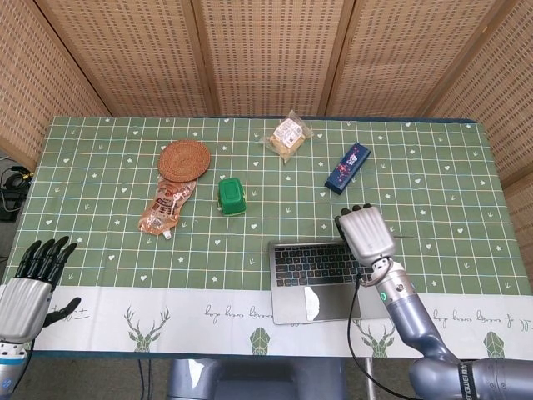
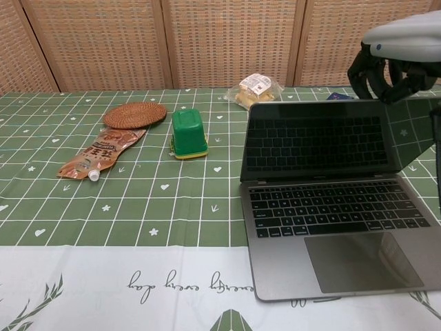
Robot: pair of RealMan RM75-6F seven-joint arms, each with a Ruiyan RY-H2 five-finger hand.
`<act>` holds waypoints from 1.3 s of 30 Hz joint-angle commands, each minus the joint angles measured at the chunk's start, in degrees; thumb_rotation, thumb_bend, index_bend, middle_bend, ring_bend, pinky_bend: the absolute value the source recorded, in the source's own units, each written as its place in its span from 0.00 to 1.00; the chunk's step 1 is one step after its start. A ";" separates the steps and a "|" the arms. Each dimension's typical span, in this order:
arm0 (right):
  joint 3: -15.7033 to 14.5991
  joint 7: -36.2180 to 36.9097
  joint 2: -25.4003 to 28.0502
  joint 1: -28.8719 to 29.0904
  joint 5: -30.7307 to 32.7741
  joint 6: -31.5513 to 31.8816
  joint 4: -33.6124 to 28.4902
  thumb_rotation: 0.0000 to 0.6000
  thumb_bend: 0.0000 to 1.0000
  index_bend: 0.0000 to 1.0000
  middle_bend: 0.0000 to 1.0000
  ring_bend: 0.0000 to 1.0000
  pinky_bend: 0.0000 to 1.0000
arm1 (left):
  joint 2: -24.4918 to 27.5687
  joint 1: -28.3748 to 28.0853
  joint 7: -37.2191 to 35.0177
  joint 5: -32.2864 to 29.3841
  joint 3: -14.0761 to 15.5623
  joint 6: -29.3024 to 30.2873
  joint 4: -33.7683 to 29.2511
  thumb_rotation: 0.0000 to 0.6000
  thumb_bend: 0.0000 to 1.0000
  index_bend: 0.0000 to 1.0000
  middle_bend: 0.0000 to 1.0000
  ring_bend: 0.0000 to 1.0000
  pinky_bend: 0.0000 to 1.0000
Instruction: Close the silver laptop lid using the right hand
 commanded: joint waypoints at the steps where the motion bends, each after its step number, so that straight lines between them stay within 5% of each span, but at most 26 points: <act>1: -0.88 0.35 0.78 -0.38 0.18 -0.37 -1.14 1.00 1.00 0.67 0.56 0.48 0.50 | 0.06 0.13 0.07 0.47 0.15 0.37 -0.11 1.00 0.17 0.00 0.00 0.00 0.00; 23: -6.61 -2.99 1.32 0.13 1.76 -1.96 -6.98 1.00 1.00 0.67 0.56 0.48 0.50 | 0.02 0.23 0.30 1.35 0.45 0.43 -0.18 1.00 0.17 0.00 0.00 0.00 0.00; 39: -9.25 -3.93 -1.96 1.08 2.93 -2.32 -5.24 1.00 1.00 0.67 0.56 0.48 0.50 | -0.03 0.22 0.38 1.62 0.57 0.28 -0.14 1.00 0.17 0.00 0.00 0.00 0.00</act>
